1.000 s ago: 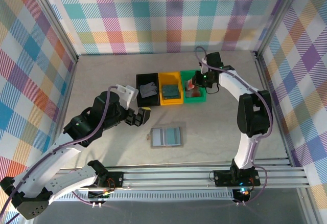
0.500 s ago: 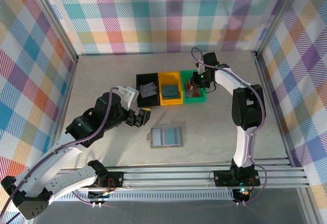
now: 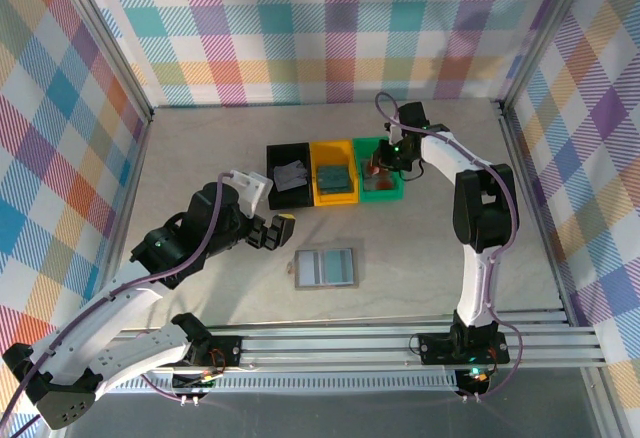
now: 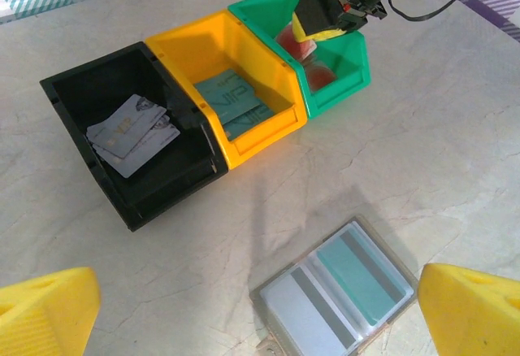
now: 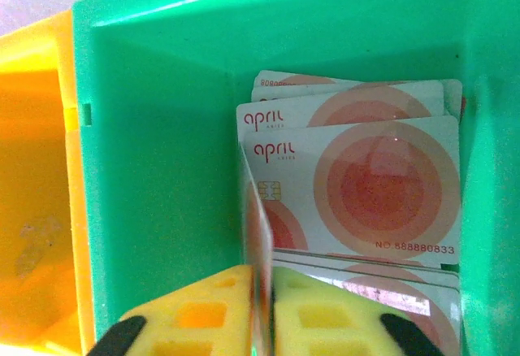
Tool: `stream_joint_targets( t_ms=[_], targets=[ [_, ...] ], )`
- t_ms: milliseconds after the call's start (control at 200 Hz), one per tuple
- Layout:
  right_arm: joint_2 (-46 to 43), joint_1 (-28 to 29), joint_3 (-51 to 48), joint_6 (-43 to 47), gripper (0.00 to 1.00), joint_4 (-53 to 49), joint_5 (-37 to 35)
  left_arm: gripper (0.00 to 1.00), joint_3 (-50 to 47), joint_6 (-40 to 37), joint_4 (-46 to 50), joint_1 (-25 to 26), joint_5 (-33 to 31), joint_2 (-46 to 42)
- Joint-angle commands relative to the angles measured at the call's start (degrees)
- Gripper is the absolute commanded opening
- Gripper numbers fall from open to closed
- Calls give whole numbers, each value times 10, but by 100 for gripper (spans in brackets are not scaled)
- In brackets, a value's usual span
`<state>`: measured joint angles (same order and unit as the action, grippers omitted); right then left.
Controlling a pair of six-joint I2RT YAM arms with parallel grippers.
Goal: Take the credit cards out of the card holder
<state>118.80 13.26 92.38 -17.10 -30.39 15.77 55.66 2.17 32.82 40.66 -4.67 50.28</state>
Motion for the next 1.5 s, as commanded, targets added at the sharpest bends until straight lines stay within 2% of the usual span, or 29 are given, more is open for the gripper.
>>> stream_joint_targets(
  t_ms=[0, 645, 815, 950, 1060, 1205, 1350, 1490],
  targets=[
    [5, -5, 16, 6, 20, -14, -6, 100, -3, 7, -6, -8, -8, -11],
    [-43, -7, 58, 0, 43, -56, -74, 100, -8, 28, 12, -7, -7, -45],
    [-63, -6, 80, -4, 47, -78, -74, 100, -8, 48, 15, -7, -7, -56],
    [-118, 4, 58, -14, 47, -77, -43, 100, -14, 94, 17, -7, 1, -62],
    [-183, 29, 8, -18, 48, -69, -15, 100, -27, 148, 22, -7, 17, -63],
    [-283, 79, -106, -39, 46, -38, 35, 100, -56, 233, 25, -7, 35, -59],
    [-367, 161, -242, -79, 44, 14, 62, 100, -103, 301, 19, -6, 56, -70],
    [-425, 237, -363, -155, 42, 83, 67, 100, -143, 355, 29, -6, 59, -95]
  ],
)
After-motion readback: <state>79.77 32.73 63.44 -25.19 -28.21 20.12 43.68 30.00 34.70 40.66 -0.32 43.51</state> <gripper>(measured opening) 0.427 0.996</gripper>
